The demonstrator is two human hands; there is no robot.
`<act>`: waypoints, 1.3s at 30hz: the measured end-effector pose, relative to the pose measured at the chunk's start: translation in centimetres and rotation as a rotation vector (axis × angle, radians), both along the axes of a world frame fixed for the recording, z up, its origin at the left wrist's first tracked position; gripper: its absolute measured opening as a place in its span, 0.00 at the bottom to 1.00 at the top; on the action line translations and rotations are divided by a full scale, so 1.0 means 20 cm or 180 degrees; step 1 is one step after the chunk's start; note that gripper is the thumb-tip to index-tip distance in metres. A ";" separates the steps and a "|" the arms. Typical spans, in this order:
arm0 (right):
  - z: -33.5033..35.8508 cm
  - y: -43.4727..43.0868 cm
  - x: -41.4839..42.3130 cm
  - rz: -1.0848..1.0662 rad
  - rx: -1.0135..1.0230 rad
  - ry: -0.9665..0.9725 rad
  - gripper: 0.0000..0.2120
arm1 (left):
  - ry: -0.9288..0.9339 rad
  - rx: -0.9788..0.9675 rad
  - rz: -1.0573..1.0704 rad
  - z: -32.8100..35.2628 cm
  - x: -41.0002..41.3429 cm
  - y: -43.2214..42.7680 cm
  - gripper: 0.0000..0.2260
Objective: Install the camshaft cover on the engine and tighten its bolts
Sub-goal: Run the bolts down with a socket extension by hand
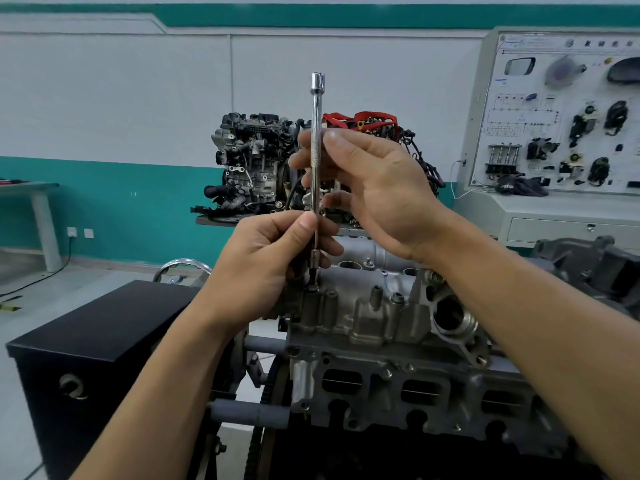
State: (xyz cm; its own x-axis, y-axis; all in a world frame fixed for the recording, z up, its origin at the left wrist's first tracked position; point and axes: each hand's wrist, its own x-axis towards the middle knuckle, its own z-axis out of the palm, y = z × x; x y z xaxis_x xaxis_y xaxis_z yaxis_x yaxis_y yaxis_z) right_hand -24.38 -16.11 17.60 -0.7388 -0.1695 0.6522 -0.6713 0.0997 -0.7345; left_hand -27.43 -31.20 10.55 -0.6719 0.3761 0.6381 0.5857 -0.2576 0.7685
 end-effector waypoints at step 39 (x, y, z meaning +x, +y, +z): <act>0.00 -0.03 0.00 -0.0218 0.0182 0.0451 0.11 | -0.0038 0.0103 0.0114 0.00 0.01 0.01 0.12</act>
State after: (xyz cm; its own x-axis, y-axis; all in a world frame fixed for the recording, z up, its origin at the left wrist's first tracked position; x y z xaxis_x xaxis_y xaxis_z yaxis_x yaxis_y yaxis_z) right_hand -24.37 -16.70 17.53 -0.6513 -0.1619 0.7413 -0.7579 0.1877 -0.6248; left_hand -27.26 -31.02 10.62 -0.6922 0.3309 0.6414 0.5858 -0.2616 0.7671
